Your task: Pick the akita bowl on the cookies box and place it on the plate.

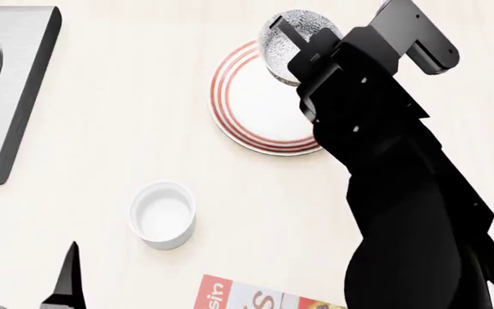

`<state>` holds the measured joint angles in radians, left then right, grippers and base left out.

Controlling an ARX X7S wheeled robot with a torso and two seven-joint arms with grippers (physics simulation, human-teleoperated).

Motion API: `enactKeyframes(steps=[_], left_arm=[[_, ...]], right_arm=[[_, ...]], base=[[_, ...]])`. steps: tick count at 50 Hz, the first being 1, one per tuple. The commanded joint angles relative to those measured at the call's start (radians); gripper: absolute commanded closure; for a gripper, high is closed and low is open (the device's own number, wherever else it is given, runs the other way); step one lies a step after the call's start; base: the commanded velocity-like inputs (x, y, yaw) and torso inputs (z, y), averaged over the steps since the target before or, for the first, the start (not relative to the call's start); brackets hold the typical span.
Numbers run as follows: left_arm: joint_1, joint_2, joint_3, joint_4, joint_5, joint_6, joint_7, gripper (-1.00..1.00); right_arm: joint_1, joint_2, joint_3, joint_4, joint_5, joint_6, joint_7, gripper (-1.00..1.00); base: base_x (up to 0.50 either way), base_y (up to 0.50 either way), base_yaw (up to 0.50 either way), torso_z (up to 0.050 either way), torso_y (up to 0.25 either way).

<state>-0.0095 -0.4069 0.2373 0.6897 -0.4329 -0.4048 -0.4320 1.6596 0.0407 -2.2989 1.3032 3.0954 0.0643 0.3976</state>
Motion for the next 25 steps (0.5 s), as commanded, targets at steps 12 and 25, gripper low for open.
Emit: enactKeyframes(steps=[12,25], left_arm=[[0.001,0.012,-0.051,0.015,-0.036,0.016,0.028,-1.0],[-0.003,0.006,-0.054,0.027,-0.047,0.005,0.018,-1.0]], right_arm=[[-0.024,-0.04,0.107,0.006,-0.069,0.004,-0.011,1.0],[-0.044,-0.04,0.16,0.006,-0.118,-0.005,0.001,1.0]], base=[[0.0,0.0,0.0,0.0,0.0],[0.0,0.0,0.0,0.0,0.0]])
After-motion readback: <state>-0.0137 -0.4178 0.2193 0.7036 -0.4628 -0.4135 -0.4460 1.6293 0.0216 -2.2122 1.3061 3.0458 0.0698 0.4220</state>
